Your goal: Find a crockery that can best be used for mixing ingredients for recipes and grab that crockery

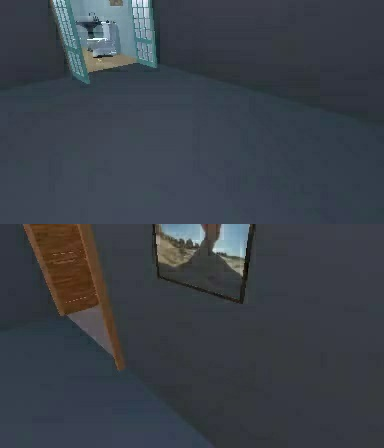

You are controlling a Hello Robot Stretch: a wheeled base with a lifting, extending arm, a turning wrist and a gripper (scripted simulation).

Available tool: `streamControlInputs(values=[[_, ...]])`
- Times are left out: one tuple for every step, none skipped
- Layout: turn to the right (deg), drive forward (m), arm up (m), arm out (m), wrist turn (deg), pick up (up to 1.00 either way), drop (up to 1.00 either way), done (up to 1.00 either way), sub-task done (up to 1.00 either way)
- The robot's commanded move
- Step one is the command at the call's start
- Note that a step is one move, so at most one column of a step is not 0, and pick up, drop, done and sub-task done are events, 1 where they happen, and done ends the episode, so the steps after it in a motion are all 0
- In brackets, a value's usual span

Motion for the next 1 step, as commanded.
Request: streamControlInputs(values=[[-21.0, 0.0, 0.0, 0.0, 0.0, 0.0, 0.0, 0.0, 0.0]])
